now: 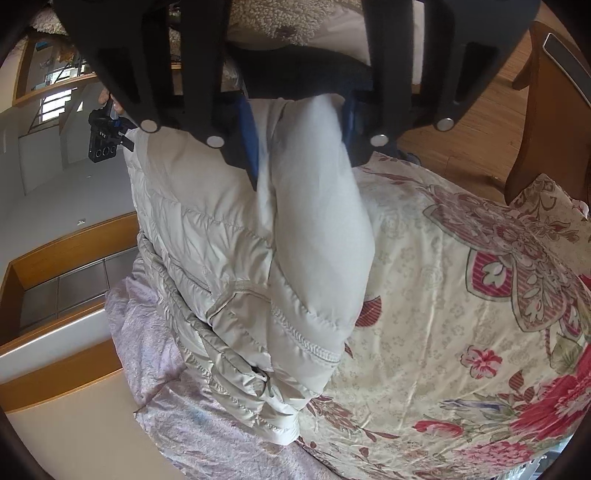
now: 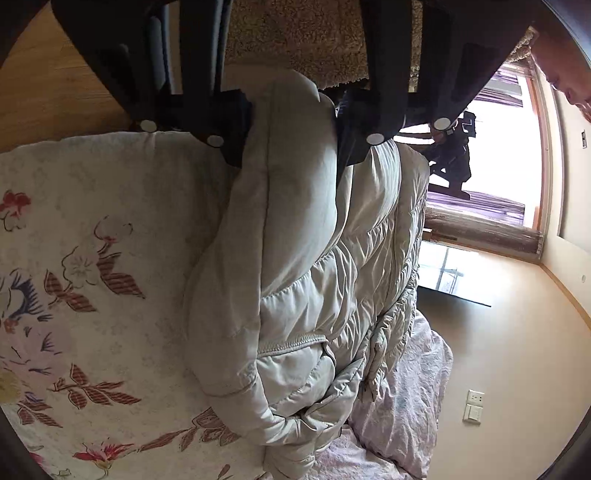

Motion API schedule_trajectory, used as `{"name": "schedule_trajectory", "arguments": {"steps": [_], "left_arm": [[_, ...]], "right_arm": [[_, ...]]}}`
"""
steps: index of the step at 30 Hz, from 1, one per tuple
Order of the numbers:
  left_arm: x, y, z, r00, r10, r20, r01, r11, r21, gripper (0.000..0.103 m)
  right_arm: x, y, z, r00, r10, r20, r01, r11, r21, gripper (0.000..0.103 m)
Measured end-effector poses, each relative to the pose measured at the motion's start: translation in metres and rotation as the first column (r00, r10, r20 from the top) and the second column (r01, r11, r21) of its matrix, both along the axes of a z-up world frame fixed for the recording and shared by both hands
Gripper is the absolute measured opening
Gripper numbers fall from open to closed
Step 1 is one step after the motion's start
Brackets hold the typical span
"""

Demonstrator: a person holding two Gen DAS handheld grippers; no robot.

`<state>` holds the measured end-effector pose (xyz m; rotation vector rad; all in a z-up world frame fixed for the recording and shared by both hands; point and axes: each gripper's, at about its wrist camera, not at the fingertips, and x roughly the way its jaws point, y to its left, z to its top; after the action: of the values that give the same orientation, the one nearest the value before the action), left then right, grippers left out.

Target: Fold large clothes

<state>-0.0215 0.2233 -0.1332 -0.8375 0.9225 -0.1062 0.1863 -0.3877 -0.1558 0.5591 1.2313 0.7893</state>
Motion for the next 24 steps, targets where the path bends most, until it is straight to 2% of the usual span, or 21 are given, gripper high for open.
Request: {"name": "schedule_trajectory", "arguments": {"steps": [3,6,11,14,18,21,24], "left_arm": [[-0.001,-0.003,0.015,0.999,0.0,0.032,-0.001,1.0,0.031,0.021],[0.0,-0.002,0.027,0.998,0.015,0.063,-0.018,0.999,0.04,0.019],[0.004,0.003,0.052,0.988,0.058,0.14,-0.064,0.997,0.04,0.018],[0.012,0.004,0.079,0.974,0.082,0.213,-0.095,0.994,0.055,0.018],[0.031,0.007,0.117,0.944,0.11,0.312,-0.15,0.983,0.109,0.017],[0.052,0.013,0.137,0.923,0.142,0.358,-0.196,0.974,0.117,0.017],[0.072,0.021,0.147,0.909,0.172,0.38,-0.228,0.967,0.109,0.017]], "right_arm": [[-0.004,0.002,0.015,0.998,-0.005,0.062,0.005,1.0,-0.011,0.024],[-0.008,0.006,0.032,0.989,-0.019,0.149,0.029,0.997,-0.07,0.021],[-0.009,0.017,0.064,0.945,-0.066,0.32,0.1,0.991,-0.091,0.019],[-0.009,0.033,0.094,0.88,-0.091,0.467,0.159,0.981,-0.108,0.019],[-0.005,0.052,0.132,0.768,-0.116,0.63,0.238,0.965,-0.112,0.019],[0.003,0.061,0.15,0.701,-0.155,0.696,0.292,0.953,-0.082,0.019],[0.015,0.064,0.16,0.66,-0.206,0.722,0.342,0.939,-0.044,0.019]]}}
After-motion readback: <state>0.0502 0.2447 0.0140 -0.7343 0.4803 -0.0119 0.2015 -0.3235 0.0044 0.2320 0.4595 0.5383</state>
